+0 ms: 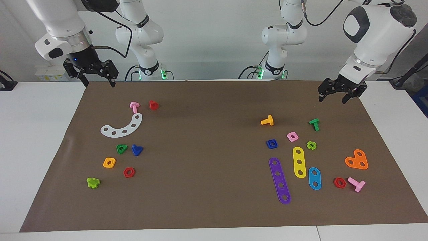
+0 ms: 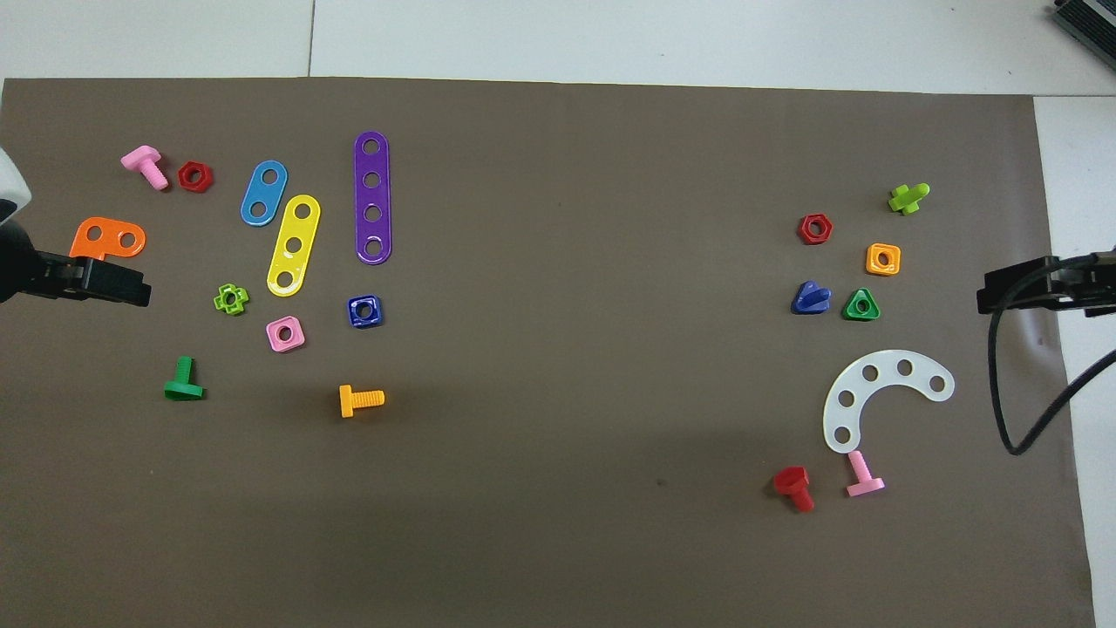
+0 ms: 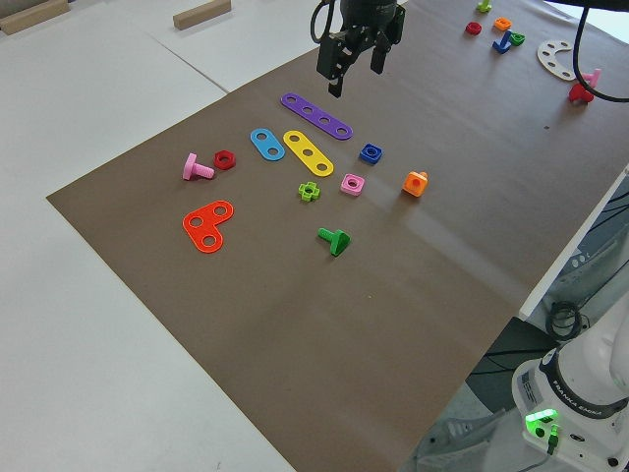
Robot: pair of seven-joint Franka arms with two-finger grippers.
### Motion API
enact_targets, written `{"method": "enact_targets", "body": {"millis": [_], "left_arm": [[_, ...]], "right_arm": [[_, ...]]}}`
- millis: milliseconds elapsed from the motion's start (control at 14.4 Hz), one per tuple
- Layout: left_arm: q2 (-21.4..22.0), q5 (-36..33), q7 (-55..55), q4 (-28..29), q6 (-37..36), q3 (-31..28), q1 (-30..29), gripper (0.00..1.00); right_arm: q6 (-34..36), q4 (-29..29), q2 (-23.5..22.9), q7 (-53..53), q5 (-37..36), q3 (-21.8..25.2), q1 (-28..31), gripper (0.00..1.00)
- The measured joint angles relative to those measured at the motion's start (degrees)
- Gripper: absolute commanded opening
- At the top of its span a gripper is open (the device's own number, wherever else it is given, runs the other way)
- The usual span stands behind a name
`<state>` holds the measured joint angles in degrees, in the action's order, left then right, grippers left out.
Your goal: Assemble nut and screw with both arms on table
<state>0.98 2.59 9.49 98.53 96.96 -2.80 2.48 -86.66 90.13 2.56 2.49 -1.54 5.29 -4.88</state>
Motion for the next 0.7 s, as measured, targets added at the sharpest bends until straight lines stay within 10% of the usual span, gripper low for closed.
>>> {"method": "enact_targets", "body": {"millis": [695], "left_arm": [[0.0,0.0,0.0,0.0,0.0,0.0,0.0,1.0]], "right_arm": [[-6.4,3.5,-0.1,0.0,0.2,0.0,0.0,1.0]]}}
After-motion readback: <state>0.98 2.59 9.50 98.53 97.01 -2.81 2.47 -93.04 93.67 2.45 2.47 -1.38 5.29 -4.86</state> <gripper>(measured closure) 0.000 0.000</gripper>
